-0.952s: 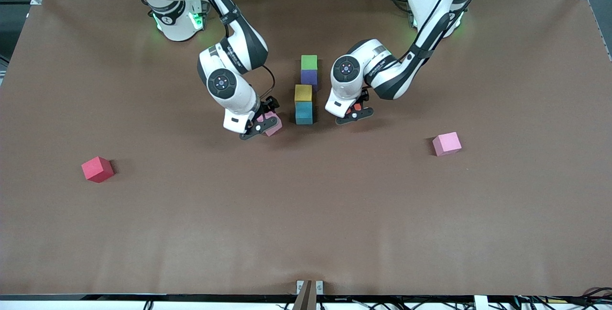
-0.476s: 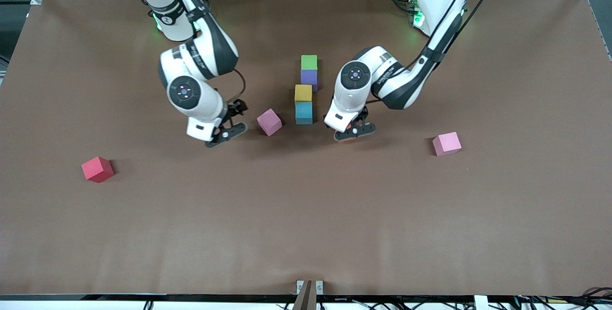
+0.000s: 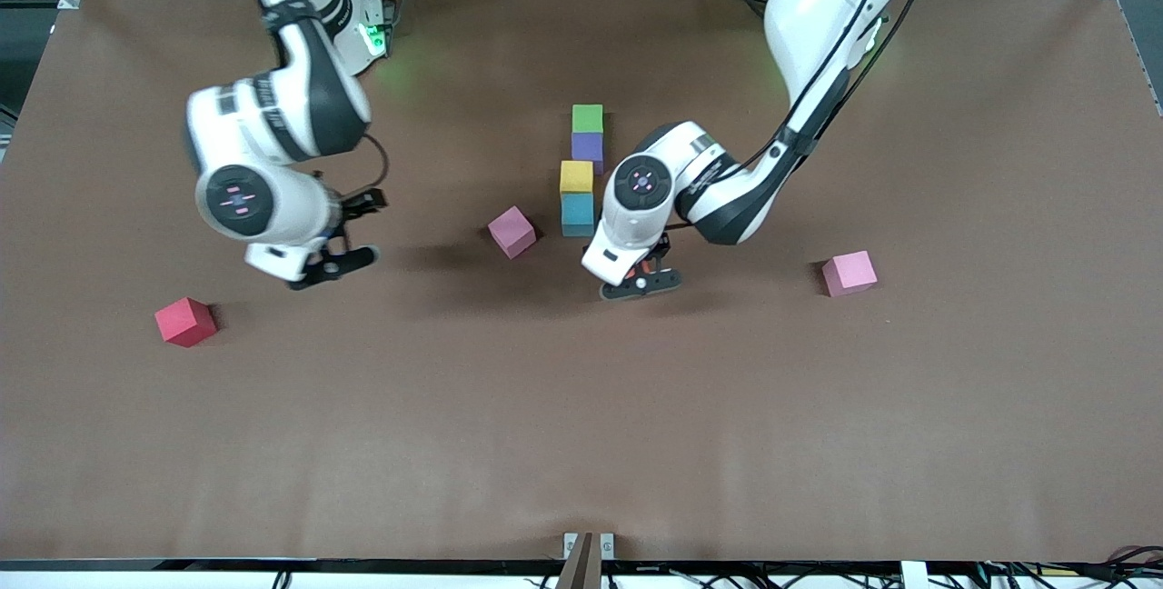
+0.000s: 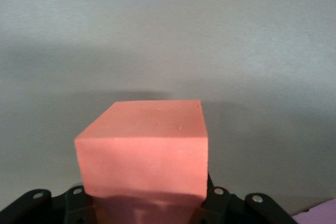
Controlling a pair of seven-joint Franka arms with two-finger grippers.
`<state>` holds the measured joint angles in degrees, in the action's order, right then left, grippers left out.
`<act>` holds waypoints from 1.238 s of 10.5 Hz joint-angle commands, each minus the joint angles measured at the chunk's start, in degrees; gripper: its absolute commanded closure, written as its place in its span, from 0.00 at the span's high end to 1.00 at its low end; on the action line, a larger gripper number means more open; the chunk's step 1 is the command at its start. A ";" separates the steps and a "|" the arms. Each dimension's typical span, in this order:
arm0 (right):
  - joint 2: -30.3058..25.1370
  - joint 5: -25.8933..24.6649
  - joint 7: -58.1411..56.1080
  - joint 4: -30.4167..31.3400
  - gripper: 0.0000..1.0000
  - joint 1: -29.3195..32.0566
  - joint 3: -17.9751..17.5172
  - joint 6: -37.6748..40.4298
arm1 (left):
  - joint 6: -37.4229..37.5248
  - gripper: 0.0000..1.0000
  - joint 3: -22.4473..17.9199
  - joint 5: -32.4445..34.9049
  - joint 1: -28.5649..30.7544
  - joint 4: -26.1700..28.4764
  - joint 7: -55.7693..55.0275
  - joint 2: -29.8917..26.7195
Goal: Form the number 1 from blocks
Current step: 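Place the orange cube after the cyan cube with the left gripper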
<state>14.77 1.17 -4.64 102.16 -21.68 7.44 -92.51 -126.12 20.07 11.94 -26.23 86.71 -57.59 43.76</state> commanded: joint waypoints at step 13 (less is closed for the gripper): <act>-11.70 -1.61 15.45 -16.02 1.00 18.24 -0.58 4.00 | 4.22 0.00 -2.75 -0.86 -10.51 -10.86 2.39 8.10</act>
<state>3.65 -0.77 9.46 86.13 -5.57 7.96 -88.33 -122.72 17.91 11.93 -36.30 76.29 -56.24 51.56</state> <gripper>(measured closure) 0.000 0.366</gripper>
